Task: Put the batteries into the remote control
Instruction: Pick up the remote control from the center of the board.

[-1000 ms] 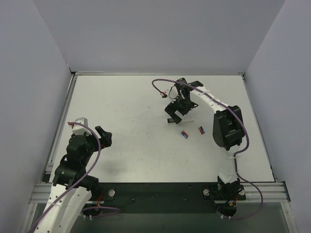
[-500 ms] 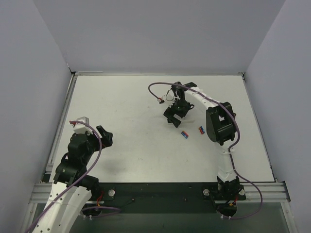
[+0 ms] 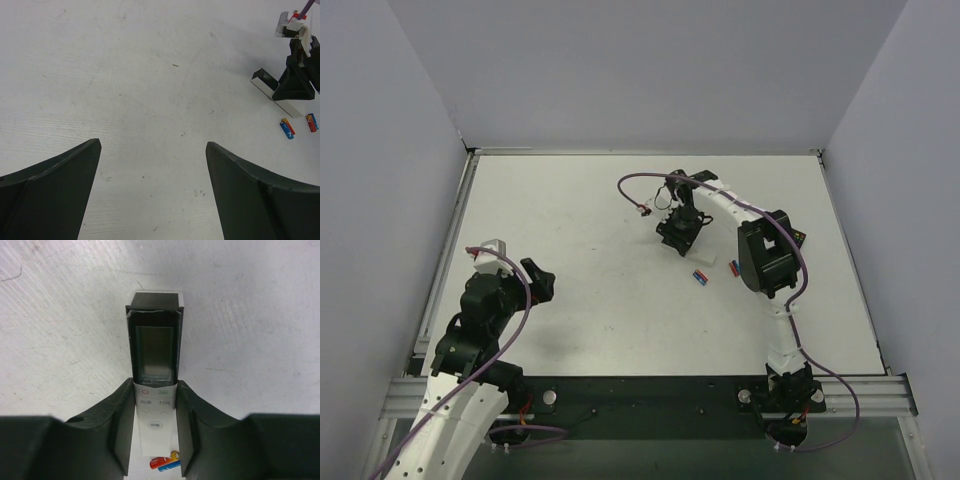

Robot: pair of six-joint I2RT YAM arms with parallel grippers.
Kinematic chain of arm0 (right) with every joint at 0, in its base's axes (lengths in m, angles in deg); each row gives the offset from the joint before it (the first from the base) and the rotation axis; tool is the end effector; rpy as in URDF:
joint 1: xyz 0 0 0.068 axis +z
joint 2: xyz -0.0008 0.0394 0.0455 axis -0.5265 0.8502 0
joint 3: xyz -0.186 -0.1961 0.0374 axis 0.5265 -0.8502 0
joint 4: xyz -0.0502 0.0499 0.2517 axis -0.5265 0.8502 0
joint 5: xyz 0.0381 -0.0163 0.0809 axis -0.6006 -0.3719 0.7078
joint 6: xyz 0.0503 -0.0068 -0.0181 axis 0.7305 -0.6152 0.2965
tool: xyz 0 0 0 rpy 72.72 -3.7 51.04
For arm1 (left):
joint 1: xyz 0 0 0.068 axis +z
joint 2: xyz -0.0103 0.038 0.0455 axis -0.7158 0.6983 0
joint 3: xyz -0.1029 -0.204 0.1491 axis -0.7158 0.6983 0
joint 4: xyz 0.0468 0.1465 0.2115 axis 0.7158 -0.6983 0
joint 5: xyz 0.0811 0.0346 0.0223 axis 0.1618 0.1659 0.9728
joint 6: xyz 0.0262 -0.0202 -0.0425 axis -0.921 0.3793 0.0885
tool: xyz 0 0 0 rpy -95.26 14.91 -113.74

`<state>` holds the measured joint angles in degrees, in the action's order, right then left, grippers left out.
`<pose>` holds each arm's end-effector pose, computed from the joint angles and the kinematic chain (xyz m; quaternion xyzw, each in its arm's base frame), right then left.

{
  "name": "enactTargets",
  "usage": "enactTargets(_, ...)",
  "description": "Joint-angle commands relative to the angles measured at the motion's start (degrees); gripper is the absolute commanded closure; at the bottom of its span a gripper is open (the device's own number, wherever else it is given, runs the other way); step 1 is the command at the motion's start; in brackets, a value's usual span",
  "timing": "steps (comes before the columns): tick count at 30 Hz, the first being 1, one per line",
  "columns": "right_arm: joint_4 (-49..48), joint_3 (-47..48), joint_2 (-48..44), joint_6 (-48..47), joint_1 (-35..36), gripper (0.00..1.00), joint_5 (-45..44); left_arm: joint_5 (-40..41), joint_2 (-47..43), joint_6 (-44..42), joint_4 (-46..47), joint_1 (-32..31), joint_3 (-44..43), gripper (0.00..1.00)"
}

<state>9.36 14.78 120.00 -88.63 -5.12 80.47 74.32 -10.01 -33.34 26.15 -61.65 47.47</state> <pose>0.4140 0.2183 0.1694 -0.5339 0.8168 0.1147 0.1863 0.1134 -0.0280 0.2611 -0.1293 0.8312 -0.1610 0.5162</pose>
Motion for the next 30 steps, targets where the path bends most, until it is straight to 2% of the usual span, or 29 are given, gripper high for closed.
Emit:
enactTargets(1, 2.7, 3.8, -0.6, -0.6, 0.9, 0.80, 0.4, -3.5, 0.1, -1.3, 4.4, 0.6, -2.4, 0.03)
enactTargets(5, 2.7, 5.4, -2.5, 0.1, 0.9, 0.90, 1.7, -6.8, -1.2, -1.8, 7.1, 0.7, -1.9, 0.03)
enactTargets(7, 2.4, 5.7, -4.7, 1.4, 0.9, 0.91, 3.0, -10.3, -1.7, -2.0, 9.3, 0.7, -1.3, 0.03)
enactTargets(12, 0.3, 4.0, -11.4, 7.0, 0.9, 0.95, 13.9, -17.0, -6.1, 0.3, 17.3, 0.7, 1.8, 0.03)
enactTargets(14, -1.7, 0.8, -16.0, 10.9, 1.6, 0.95, 17.6, -19.8, -8.0, 3.2, 24.1, 0.6, 5.2, 0.03)
enactTargets(22, -18.0, -14.5, -33.2, 27.4, 5.0, 0.96, 27.2, -29.7, -6.1, 12.5, 53.5, 0.1, 12.5, 0.03)
enactTargets(26, -27.9, -23.4, -39.3, 39.4, 6.1, 0.96, 32.1, -34.4, 0.6, 16.0, 65.9, 0.0, 13.8, 0.03)
enactTargets(28, -35.9, -29.2, -42.3, 46.1, 6.9, 0.96, 35.1, -37.7, 3.6, 18.8, 72.8, -0.2, 13.4, 0.03)
enactTargets(30, -41.7, -31.9, -44.5, 49.5, 7.5, 0.97, 37.8, -39.7, 8.1, 21.2, 76.6, -0.8, 12.3, 0.03)
